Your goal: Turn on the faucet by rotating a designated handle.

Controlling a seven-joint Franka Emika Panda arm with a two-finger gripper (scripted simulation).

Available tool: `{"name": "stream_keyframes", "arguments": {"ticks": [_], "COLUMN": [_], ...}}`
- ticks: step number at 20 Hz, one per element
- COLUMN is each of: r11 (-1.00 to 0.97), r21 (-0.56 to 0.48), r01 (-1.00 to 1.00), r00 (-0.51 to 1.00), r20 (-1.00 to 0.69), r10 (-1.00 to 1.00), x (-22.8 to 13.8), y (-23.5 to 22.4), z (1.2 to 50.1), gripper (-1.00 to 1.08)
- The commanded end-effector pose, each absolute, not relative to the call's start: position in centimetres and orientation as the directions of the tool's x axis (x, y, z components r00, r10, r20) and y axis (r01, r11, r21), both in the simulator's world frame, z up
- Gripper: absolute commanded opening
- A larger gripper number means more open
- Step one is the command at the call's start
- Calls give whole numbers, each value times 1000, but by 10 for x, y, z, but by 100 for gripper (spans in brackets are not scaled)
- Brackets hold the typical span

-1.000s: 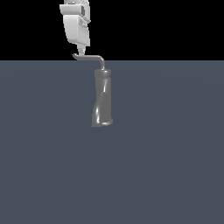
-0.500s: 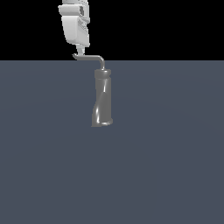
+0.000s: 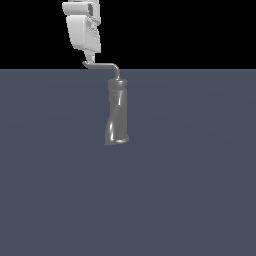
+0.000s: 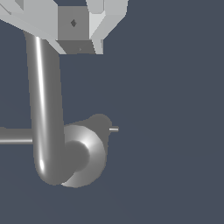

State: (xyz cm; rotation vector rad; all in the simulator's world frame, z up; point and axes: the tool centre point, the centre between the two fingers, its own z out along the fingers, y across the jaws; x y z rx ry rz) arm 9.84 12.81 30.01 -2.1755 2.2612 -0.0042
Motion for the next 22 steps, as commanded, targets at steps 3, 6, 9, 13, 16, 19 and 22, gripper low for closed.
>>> {"name": "stream_keyframes", "arguments": {"ticks": [3,6,9,13,16,19,22], "r11": [38,39,39,39,39,42,42], "r21": [1,0,0,0,0,-6,-5], "r01": [-999,-999,-999,-999,-999,-999,-999], "r00": [-38,-39,-39,-39,-39,-42,-42], "r20": [0,0,0,0,0,1,1], "r10": [-999,-999,-999,-999,-999,-999,-999], "x": [86,78,71,61,53,56,48], "y": [129,130,131,132,132,131,126], "z": [300,300,300,300,300,300,300], "gripper": [-100,-100,-100,-100,-100,-100,-100]}}
